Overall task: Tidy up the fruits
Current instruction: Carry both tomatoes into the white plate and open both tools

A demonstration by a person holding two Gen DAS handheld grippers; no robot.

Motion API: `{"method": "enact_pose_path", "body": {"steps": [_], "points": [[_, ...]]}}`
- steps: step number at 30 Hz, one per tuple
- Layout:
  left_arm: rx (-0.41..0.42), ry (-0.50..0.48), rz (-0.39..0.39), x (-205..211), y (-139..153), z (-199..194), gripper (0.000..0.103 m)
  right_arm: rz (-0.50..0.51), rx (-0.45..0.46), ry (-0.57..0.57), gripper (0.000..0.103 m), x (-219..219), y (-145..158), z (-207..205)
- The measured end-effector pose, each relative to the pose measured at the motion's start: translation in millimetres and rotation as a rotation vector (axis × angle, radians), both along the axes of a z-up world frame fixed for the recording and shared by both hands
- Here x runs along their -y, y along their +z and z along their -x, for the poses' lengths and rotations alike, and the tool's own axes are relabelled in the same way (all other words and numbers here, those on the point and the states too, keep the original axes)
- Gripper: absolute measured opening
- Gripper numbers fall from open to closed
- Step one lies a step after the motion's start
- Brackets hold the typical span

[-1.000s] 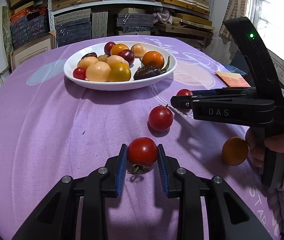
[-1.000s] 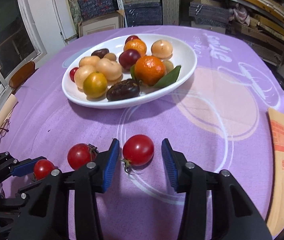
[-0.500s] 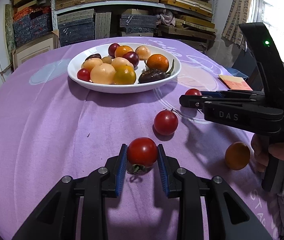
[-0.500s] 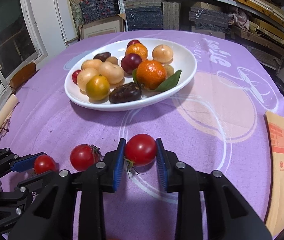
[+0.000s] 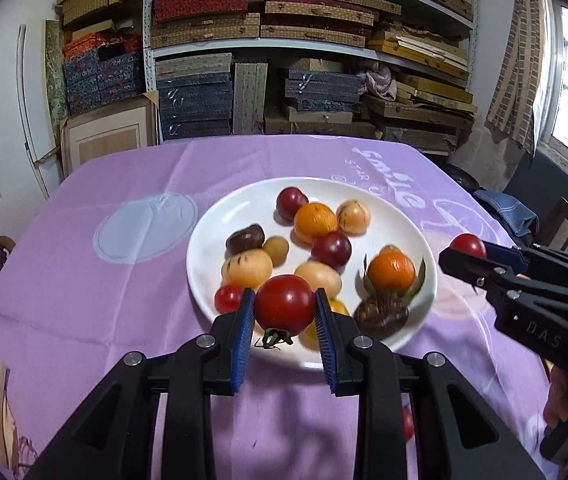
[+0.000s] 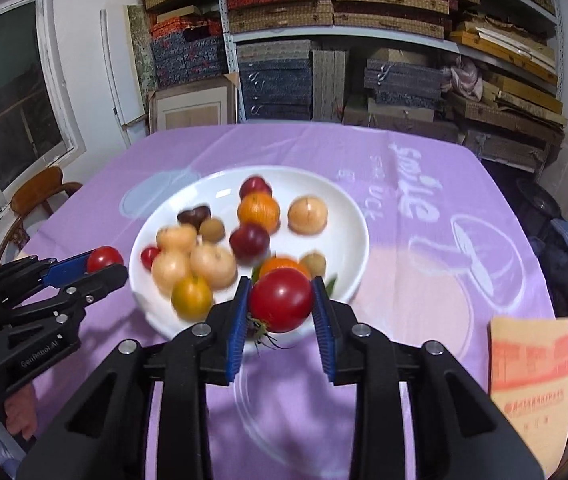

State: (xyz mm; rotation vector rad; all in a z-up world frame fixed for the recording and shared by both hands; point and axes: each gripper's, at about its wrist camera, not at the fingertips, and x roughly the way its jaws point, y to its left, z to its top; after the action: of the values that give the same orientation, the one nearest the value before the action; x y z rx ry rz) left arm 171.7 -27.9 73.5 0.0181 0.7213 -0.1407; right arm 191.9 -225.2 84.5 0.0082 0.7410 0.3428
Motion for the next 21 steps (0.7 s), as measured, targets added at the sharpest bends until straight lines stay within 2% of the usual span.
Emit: {"method": "enact_pose_path", "body": {"steps": [4,8,12,13,14,16,18,21], "points": [[-0.009,0.021,-0.014,9.8,2.3,-37.5,0.030,-0.023,-0.010,-0.043,0.029,-10.8,-7.7,-36.8],[-0.036,0.036,-0.023,14.0,-5.8,-66.1,0.030,0.003,-0.045,-0.059,0.029,-17.3,-20.9,-72.0],[-0.059,0.040,-0.038,18.1,-15.3,-83.1,0.031,0.004,-0.084,-0.053,0.033,-17.3,-30.4,-97.3],[-0.060,0.045,-0.040,18.1,-17.0,-85.2,0.031,-0.002,-0.083,-0.057,0.038,-16.0,-31.6,-100.5],[-0.061,0.051,-0.041,18.0,-18.2,-86.5,0.032,-0.006,-0.083,-0.060,0.048,-14.1,-32.9,-102.6],[-0.062,0.052,-0.035,16.8,-19.4,-86.7,0.033,-0.014,-0.061,-0.074,0.049,-10.0,-32.4,-103.3],[-0.058,0.061,-0.030,13.9,-18.1,-83.8,0.041,-0.028,-0.039,-0.083,0.050,-4.7,-28.9,-99.0],[-0.046,0.071,-0.019,9.4,-12.6,-75.2,0.046,-0.072,-0.012,-0.094,0.050,6.8,-19.7,-84.0]]}}
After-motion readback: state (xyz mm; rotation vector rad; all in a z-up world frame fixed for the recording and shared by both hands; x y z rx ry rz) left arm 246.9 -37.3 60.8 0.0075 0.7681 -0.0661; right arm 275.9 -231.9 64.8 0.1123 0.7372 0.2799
